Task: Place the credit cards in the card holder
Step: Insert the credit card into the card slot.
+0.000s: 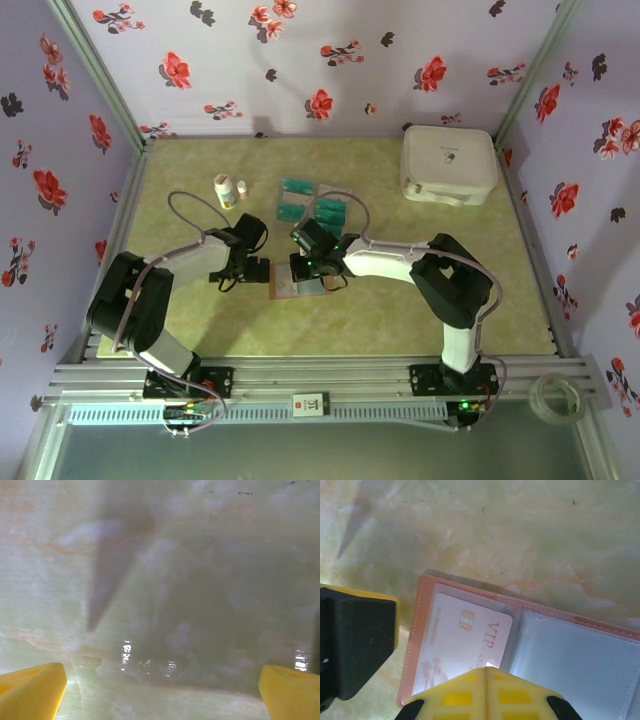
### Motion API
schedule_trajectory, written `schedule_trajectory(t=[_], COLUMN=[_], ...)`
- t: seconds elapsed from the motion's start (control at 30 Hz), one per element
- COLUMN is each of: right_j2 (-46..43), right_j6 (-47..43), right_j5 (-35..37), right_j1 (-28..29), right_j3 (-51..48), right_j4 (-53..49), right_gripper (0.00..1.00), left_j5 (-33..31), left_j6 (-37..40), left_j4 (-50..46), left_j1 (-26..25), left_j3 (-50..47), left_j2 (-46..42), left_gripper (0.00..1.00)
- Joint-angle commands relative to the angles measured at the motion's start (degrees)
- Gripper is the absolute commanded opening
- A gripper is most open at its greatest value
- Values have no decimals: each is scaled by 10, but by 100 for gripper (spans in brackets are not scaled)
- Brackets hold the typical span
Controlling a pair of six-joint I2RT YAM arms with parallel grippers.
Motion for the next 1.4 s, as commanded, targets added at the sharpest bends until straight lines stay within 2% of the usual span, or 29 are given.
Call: schedule_trajectory(t=[0.0,0.73,1.0,1.2,1.37], right_j2=[16,56,41,-16,-62], right_j6=[1,6,5,-9,-21], right_j5=[-4,-25,-32,-19,-13], right_j1=[4,5,7,4,-21], right_j3=[21,42,49,54,21], right_j4=[-1,3,-1,-25,-35], right_gripper=[6,5,6,13,20], left_j5=[-3,2,4,3,-8], left_j6=[1,1,0,6,13], left_j4=[8,12,14,3,-19], left_j1=[6,6,5,6,10], left_j3=[-6,-9,-6,4,15], left_j2=[15,20,19,9,-18], left_gripper=[100,100,100,100,100])
